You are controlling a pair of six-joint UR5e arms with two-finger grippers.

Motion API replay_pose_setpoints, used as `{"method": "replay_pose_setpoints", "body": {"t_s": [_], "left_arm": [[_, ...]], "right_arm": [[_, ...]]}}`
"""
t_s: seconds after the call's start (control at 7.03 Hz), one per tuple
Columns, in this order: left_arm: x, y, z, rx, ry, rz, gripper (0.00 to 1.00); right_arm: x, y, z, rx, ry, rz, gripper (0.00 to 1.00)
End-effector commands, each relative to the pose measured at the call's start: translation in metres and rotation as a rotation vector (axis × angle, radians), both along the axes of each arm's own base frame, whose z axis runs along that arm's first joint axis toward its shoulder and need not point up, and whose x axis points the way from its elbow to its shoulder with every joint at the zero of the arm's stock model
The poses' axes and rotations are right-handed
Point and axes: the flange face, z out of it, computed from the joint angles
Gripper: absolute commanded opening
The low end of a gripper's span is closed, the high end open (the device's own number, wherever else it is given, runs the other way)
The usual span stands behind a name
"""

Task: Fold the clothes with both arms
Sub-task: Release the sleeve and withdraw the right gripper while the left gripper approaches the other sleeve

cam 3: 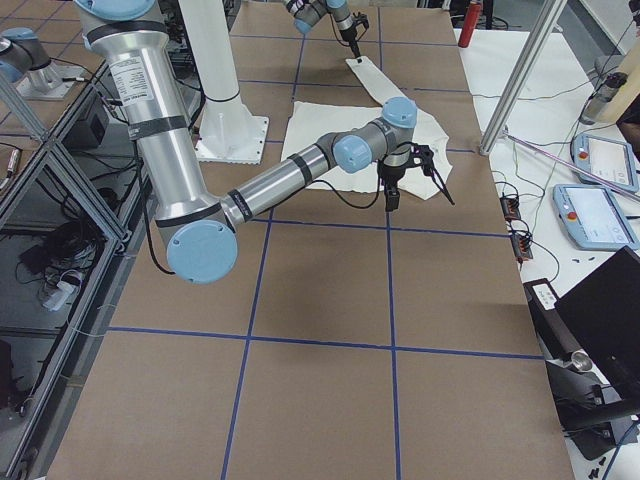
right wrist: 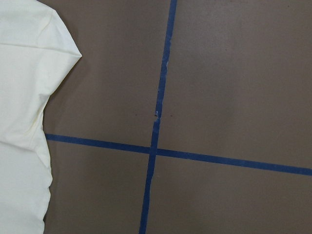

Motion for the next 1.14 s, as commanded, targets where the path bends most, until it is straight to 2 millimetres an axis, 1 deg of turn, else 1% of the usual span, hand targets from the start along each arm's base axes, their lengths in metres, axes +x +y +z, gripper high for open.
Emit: {"method": "replay_pose_setpoints", "body": {"t_s": [0.0, 0.14, 0.28, 0.57, 0.71, 0.85, 1.0], "left_arm": [[0.0003, -0.0001, 0.0068, -0.009, -0.007, 0.001, 0.74], [0.0008, -0.0006, 0.0069, -0.009, -0.007, 0.001, 0.74], [0.0019, -0.0015, 0.0054, -0.008, -0.004, 0.001, 0.72], [0.0032, -0.0020, -0.0002, 0.000, 0.003, 0.002, 0.57], [0.0031, -0.0021, -0.0002, 0.001, 0.002, 0.001, 0.45], [0.0032, -0.0022, -0.0010, 0.002, 0.004, 0.001, 0.38], [0.0036, -0.0026, -0.0010, 0.003, 0.003, 0.002, 0.38]], "right_arm": [[0.0004, -0.0002, -0.0002, 0.000, 0.000, 0.001, 1.00], [0.0004, -0.0002, -0.0002, 0.001, 0.000, 0.000, 1.00], [0.0004, -0.0002, -0.0002, 0.000, 0.000, 0.001, 1.00], [0.0020, -0.0003, 0.0008, -0.003, -0.001, 0.001, 1.00], [0.0021, -0.0002, 0.0010, -0.004, 0.000, 0.001, 1.00], [0.0020, -0.0006, 0.0017, -0.005, 0.001, 0.002, 1.00], [0.0020, -0.0006, 0.0017, -0.005, 0.001, 0.002, 1.00]]}}
